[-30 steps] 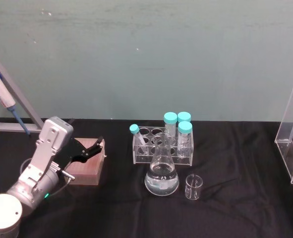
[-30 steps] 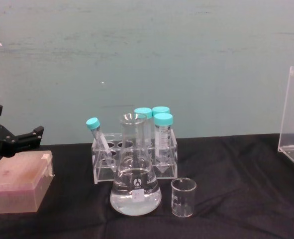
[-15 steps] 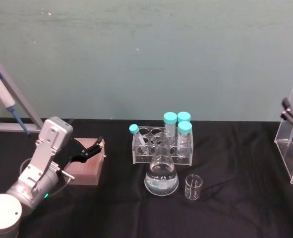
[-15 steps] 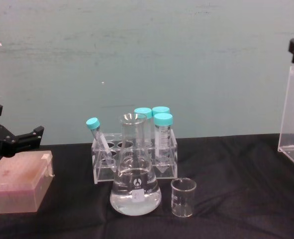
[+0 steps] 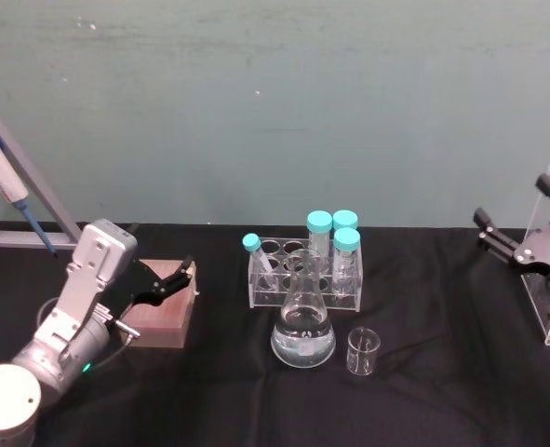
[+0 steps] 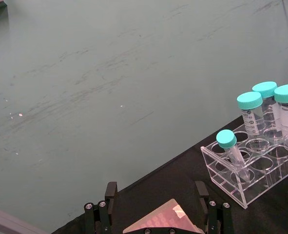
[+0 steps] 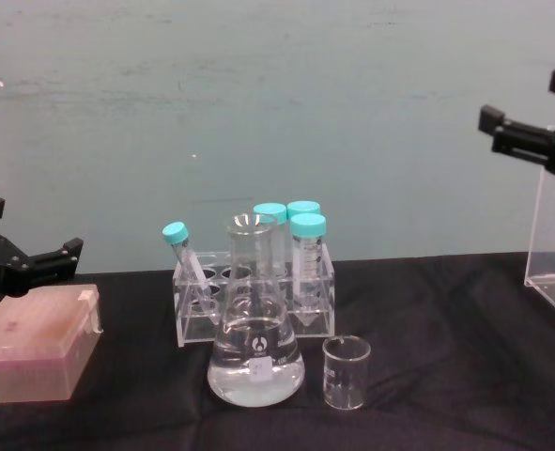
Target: Place the experimental apparatus aside using one hand.
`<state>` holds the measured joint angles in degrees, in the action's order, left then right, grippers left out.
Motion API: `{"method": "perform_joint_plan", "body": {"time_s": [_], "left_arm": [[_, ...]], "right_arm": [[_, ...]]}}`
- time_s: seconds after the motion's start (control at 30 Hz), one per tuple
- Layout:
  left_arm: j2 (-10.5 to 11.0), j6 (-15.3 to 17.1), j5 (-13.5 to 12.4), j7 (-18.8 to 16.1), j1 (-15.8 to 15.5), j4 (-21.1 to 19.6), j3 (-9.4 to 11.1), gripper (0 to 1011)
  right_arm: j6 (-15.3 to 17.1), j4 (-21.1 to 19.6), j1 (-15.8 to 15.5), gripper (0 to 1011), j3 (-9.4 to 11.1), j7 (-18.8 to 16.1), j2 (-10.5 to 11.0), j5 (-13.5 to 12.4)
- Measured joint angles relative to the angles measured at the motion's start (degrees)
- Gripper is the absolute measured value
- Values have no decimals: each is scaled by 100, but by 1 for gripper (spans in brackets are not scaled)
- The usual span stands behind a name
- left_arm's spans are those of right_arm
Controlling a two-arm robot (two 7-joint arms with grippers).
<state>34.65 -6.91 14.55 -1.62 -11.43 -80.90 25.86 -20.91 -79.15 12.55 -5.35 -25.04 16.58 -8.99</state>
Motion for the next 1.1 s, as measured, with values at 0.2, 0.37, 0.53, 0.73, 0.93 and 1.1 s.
{"method": "perform_joint_plan", "body": {"time_s": [0.2,0.37,0.53,0.73,0.93,1.1], "left_arm": [[0,0,0,0,0,0,0,1000],[0,0,0,0,0,0,0,1000],[0,0,0,0,0,0,0,1000],[0,0,0,0,0,0,0,1000],[0,0,0,0,0,0,0,1000],[0,0,0,0,0,0,0,1000]], "right_arm": [[160,181,131,1004,-202,-338,89,-261],[304,429,293,1004,-439,-705,178,-475],[469,653,449,1004,-610,-1038,244,-700],[650,938,658,1004,-829,-1406,317,-894],[696,1165,830,1004,-1091,-1677,393,-928],[704,1244,896,1004,-1255,-1779,427,-921]]}}
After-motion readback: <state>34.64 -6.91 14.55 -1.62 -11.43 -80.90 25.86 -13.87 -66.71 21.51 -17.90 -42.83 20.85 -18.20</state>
